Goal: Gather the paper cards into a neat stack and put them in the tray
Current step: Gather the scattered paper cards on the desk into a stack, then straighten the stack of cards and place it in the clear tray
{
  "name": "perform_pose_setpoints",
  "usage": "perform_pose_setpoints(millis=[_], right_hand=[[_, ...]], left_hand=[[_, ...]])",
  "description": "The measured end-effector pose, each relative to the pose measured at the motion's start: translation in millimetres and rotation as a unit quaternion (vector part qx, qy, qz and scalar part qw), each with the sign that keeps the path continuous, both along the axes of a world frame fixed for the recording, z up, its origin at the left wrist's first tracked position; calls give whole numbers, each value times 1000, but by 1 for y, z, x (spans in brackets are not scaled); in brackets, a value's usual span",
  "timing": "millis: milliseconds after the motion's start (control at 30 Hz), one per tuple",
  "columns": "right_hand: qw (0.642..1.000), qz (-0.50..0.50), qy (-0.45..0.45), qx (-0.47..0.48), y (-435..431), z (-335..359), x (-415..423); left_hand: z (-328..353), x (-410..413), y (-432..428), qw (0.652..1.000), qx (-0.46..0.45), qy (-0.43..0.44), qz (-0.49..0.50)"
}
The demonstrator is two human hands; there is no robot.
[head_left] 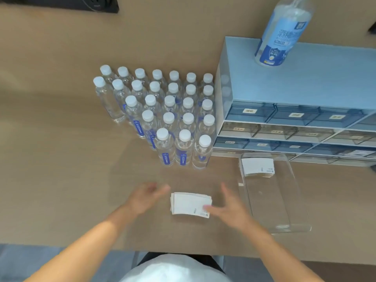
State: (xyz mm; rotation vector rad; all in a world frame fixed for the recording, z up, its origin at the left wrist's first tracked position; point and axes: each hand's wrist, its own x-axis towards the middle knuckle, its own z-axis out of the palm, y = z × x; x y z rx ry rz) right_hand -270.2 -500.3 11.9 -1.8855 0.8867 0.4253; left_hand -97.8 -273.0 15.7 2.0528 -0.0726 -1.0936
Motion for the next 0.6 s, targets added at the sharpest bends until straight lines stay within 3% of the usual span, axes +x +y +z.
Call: perform_pose_setpoints(millis=[67, 100, 167, 233, 300, 433, 600], right_hand=[[978, -179, 1, 104, -7, 7, -9], [957, -246, 10, 155, -8, 7, -9], [916, -319, 11, 244, 0, 6, -3], [900, -329, 14, 284, 18, 7, 9], [906, -305, 22, 293, 40, 10, 22], [937, -269, 38, 219, 53, 10, 31], [948, -275, 48, 154, 38, 11, 22]], left_hand=[[-5, 7, 20, 963, -50, 179, 196], [-7, 7, 25, 928, -84, 262, 252], [-3, -2, 23, 886, -123, 348, 281], [2, -18, 3, 884, -122, 364, 265], [9, -32, -20, 907, -89, 346, 226], [12, -32, -37, 933, -36, 318, 163], [4, -24, -27, 929, -42, 295, 218]])
